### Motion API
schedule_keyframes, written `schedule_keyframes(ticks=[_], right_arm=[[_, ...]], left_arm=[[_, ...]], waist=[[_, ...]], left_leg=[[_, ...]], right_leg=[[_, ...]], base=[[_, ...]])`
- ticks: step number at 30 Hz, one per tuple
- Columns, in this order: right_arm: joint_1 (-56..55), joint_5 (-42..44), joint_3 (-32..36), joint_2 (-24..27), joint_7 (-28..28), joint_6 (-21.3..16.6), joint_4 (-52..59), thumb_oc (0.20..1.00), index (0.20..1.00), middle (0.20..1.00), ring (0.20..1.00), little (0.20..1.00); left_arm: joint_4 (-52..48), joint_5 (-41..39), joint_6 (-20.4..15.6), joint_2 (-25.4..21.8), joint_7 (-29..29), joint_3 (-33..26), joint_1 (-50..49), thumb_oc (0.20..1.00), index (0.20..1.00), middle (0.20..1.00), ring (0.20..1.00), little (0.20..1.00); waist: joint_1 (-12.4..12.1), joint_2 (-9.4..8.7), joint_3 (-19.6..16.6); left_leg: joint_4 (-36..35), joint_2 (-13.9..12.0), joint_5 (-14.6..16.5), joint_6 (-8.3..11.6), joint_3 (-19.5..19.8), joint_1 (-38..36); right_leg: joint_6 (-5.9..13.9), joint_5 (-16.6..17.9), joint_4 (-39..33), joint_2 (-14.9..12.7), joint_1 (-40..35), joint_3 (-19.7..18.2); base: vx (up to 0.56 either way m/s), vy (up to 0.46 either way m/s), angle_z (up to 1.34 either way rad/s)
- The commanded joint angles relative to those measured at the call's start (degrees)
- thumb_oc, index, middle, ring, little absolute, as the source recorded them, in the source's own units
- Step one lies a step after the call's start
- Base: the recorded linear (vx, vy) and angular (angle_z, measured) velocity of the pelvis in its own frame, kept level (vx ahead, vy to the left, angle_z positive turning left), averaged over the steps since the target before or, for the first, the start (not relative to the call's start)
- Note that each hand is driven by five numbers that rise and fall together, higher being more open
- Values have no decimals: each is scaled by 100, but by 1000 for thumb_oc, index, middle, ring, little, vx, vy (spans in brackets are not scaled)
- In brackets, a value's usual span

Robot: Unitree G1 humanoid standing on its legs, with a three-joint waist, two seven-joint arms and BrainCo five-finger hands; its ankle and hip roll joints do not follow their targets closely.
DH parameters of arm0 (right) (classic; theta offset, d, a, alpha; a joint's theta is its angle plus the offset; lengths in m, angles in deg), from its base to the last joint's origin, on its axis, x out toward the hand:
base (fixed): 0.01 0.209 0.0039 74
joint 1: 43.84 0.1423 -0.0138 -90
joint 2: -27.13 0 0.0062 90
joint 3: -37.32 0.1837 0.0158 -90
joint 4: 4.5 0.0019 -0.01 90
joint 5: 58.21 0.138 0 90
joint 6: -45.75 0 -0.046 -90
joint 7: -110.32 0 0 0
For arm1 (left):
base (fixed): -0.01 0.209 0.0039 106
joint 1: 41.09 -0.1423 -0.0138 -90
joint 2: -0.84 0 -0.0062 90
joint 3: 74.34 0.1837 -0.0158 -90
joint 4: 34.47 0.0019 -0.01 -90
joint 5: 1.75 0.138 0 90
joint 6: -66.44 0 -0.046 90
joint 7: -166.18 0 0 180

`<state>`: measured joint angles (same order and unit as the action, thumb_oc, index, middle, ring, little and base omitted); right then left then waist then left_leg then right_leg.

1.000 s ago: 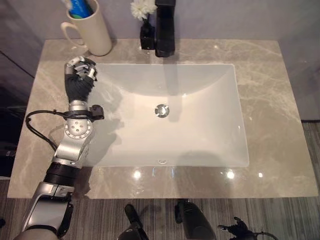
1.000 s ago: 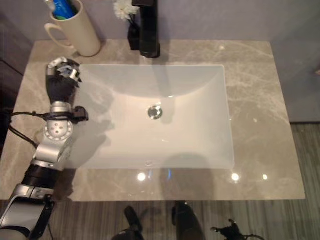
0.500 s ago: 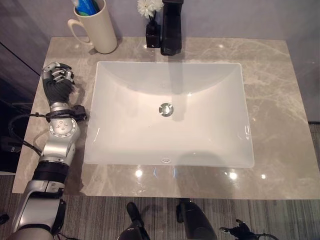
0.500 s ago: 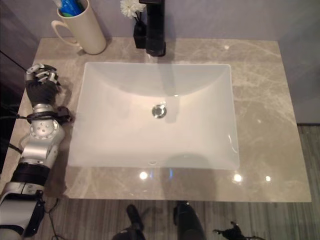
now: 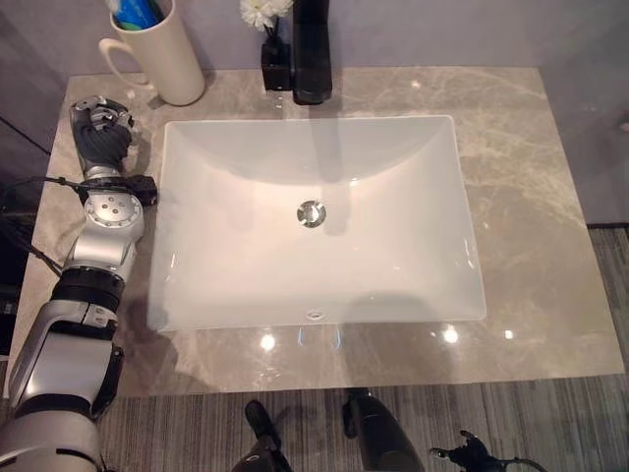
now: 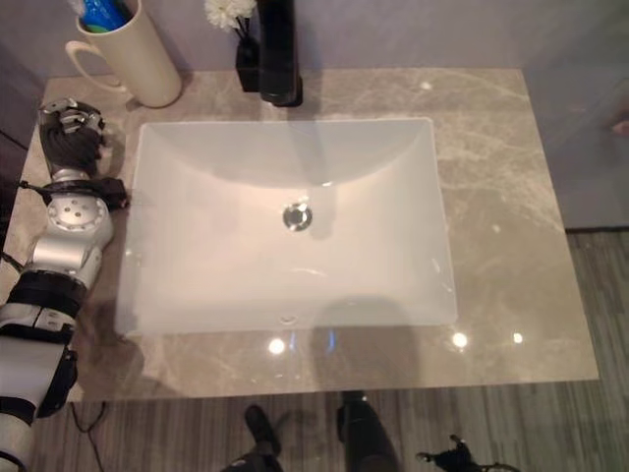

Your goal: Put brush and paste in cup on sink, flatten towel.

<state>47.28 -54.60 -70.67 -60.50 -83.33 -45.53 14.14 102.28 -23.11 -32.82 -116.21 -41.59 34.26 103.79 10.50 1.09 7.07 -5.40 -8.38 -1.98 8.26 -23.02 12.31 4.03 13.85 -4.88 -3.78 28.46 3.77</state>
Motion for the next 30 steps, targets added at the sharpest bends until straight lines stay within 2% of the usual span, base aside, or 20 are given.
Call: schedule_keyframes(ticks=[1, 4, 15, 30], right_arm=[[134, 45, -106, 166, -158, 70, -8, 1000, 1000, 1000, 1000, 1000], [120, 82, -134, 166, -175, 27, 33, 1000, 1000, 1000, 1000, 1000], [39, 206, -202, 184, -207, -77, 44, 1000, 1000, 1000, 1000, 1000], [-3, 286, -170, 185, -239, -142, 32, 1000, 1000, 1000, 1000, 1000]], left_arm=[[380, 274, 124, -343, 56, 30, 217, 200, 200, 200, 200, 200], [586, 604, 247, -453, 14, 249, 427, 200, 200, 200, 200, 200], [1230, 881, 354, -506, -48, 803, 1093, 200, 200, 200, 200, 200], [878, 1035, 322, 39, 36, 1012, 1032, 200, 200, 200, 200, 200]], waist=[[185, -47, 269], [208, -62, 260], [309, -86, 264], [388, -54, 247]], left_leg=[[40, -191, -487, 254, 502, 183], [40, -210, -515, 278, 483, 247], [40, -283, -574, 298, 460, 438], [40, -284, -583, 300, 486, 536]], right_leg=[[499, -281, -12, -137, -378, 8], [511, -238, -12, -118, -298, -52], [520, -153, -12, -57, -80, -144], [509, -105, -12, -48, 42, -202]], base=[[-6, 6, -7], [-5, -11, -12], [-1, -6, -2], [-1, -1, 0]])
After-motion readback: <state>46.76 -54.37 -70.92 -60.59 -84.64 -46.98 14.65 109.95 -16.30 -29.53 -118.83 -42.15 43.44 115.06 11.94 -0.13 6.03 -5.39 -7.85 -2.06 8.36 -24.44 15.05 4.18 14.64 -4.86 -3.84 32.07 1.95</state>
